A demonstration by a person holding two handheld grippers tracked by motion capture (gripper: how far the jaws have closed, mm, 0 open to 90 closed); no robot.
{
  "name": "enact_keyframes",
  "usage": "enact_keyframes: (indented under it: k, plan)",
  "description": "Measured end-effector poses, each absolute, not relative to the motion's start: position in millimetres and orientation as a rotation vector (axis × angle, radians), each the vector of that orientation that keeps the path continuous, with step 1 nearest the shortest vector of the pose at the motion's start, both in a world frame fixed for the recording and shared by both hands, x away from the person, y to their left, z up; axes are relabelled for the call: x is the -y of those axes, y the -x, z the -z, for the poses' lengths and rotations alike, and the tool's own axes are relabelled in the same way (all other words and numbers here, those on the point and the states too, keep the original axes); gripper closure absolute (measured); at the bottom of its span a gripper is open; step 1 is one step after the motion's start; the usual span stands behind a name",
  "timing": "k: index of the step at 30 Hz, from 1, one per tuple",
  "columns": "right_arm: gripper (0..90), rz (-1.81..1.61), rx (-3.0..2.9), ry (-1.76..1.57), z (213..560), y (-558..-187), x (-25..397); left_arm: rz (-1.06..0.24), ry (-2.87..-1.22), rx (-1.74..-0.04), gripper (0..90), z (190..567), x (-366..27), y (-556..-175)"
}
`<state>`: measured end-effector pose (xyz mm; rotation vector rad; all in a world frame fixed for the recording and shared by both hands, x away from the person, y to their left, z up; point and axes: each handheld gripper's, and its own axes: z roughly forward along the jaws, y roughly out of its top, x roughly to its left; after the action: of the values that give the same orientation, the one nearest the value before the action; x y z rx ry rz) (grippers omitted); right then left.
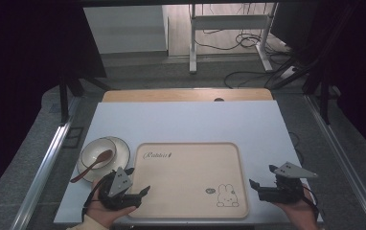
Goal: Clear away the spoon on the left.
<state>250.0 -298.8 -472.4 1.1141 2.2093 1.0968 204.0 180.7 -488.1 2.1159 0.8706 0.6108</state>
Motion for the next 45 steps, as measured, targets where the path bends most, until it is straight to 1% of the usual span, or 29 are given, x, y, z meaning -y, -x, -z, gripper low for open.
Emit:
enact_keyframes:
  k: [17, 29, 40, 45]
  plan:
    - [12.0, -1.085, -2.213, -1.117, 473, -250, 298, -0.637, -2.094, -0.875, 23.5, 484, -185, -202]
    - [12.0, -1.093, -2.213, -1.111, 473, -251, 298, -0.690, -2.062, -0.886, 23.3, 476, -193, -200]
    - [12.0, -1.090, -2.212, -1.112, 473, -251, 298, -0.712, -2.041, -0.900, 23.2, 470, -200, -199]
    - [12.1, -1.088, -2.213, -1.118, 473, -251, 299, -0.744, -2.017, -0.900, 23.2, 463, -205, -194]
